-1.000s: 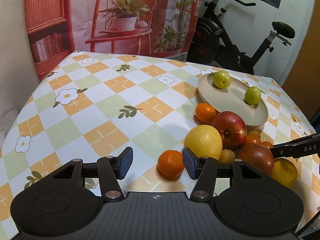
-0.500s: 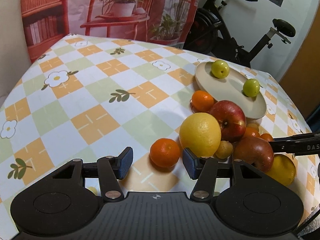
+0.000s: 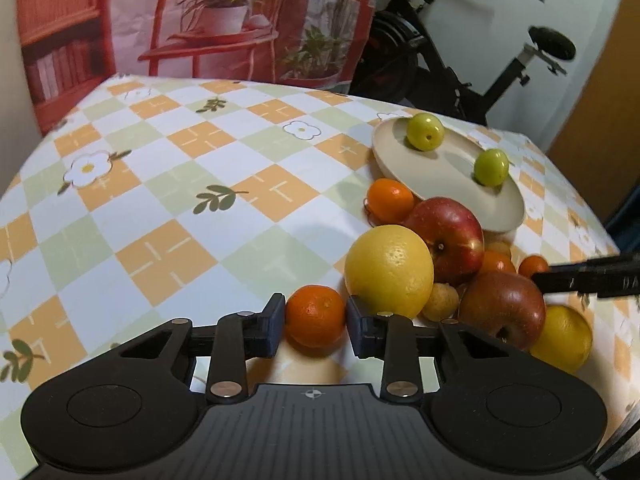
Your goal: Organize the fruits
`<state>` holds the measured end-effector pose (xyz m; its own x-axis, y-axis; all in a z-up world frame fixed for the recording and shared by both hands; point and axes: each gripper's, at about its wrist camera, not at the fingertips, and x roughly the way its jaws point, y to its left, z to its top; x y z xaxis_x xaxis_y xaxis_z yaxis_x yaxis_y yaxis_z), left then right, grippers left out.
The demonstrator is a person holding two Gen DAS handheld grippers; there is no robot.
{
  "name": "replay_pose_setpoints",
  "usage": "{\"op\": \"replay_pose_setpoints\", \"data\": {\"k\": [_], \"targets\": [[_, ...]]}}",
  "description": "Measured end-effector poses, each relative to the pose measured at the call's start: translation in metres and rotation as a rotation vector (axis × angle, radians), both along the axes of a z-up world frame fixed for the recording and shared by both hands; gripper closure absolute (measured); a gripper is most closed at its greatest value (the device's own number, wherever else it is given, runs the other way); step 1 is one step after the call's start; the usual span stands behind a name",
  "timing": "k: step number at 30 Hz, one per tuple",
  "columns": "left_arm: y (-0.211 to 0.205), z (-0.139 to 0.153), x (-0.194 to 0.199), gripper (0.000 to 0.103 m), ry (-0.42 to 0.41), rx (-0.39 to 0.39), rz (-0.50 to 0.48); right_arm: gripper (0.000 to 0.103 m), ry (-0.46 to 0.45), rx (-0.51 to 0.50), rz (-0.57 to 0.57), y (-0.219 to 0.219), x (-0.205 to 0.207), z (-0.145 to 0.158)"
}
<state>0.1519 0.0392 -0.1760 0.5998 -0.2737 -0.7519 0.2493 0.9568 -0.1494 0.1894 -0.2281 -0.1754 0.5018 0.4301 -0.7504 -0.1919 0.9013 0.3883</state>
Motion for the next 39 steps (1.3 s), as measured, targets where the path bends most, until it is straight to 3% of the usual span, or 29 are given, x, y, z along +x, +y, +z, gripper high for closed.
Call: {"op": "replay_pose_setpoints", "data": {"k": [5, 13, 24, 29, 39], "targets": [[0.002, 0.009, -0.003, 0.069, -0.033, -0.018, 0.007, 0.069, -0.016, 0.003, -0.011, -0.003, -0.001, 0.003], [0.009, 0.051, 0.000, 0.069, -0.145, -0.024, 0.034, 0.069, -0.083, 0.005, -0.036, -0.015, 0.002, 0.023], [-0.011, 0.108, 0.030, 0.068, -0.300, -0.003, -0.001, 0.069, -0.225, -0.053, -0.080, -0.038, 0.023, 0.061], [-0.031, 0.101, 0.051, 0.068, -0.287, 0.018, -0.042, 0.069, -0.233, -0.099, -0.066, -0.037, 0.038, 0.056], [-0.072, 0.069, 0.093, 0.068, -0.219, 0.056, -0.165, 0.069, -0.143, -0.103, -0.044, -0.041, 0.070, 0.023]]}}
